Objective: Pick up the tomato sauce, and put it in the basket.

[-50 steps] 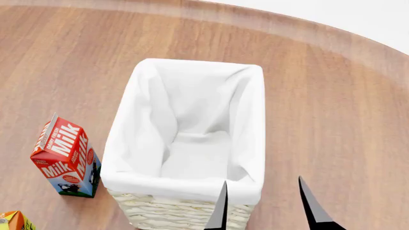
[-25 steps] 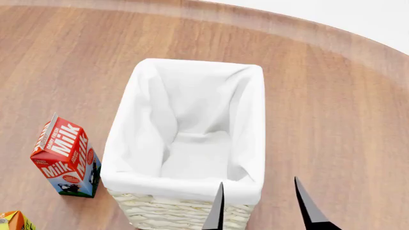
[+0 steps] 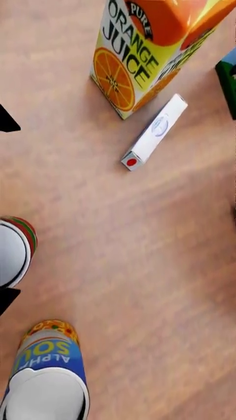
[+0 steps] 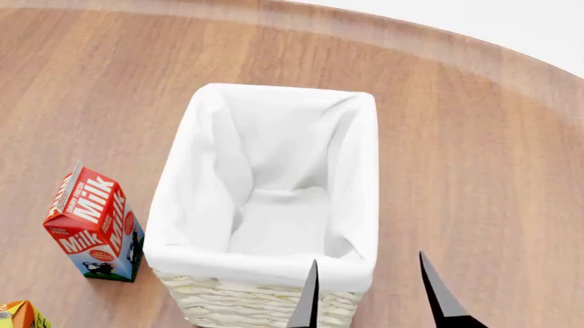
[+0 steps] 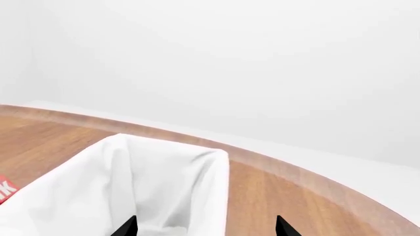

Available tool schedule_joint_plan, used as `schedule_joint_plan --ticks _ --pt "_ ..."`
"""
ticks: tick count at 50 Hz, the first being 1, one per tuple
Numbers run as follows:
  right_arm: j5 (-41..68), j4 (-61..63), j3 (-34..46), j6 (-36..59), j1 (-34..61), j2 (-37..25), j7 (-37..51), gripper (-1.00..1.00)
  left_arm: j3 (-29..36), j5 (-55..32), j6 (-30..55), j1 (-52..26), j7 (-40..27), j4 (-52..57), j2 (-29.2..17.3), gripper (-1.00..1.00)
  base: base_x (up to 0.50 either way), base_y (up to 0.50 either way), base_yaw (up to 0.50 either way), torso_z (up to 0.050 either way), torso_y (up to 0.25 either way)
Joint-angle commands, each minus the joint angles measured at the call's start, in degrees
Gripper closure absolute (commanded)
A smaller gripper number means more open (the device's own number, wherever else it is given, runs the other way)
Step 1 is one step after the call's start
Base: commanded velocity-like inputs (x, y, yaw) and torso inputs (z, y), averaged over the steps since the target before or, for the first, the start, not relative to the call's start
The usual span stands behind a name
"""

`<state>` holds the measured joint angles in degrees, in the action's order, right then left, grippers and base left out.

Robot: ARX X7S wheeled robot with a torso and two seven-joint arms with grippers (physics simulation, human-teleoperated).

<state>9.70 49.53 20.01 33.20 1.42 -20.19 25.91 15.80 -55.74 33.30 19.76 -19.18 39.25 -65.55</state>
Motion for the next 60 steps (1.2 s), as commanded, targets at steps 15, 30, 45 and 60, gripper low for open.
schedule_joint_plan --ticks 15,30,45,60 --pt "0.43 -0.39 0.2 -0.62 0.04 -0.33 0.27 -1.0 3.74 3.19 1.11 -0.82 1.61 -0.41 2.16 -1.0 0.0 0.0 0.0 0.0 0.0" --pt "0.48 -1.0 0.68 -1.25 0.12 -0.41 0.39 -1.0 6.17 5.25 2.73 -3.35 2.53 -2.36 4.49 -1.0 0.0 0.0 0.0 0.0 0.0" --pt "0.8 -1.04 0.89 -1.47 0.4 -0.51 0.5 -1.0 9.94 7.66 4.44 -6.12 4.1 -3.61 8.02 -1.0 0.0 0.0 0.0 0.0 0.0" --pt "1.02 -1.39 0.95 -1.88 0.29 -0.7 0.73 -1.0 10.77 8.99 3.84 -6.08 4.76 -6.03 8.69 -1.0 0.0 0.0 0.0 0.0 0.0"
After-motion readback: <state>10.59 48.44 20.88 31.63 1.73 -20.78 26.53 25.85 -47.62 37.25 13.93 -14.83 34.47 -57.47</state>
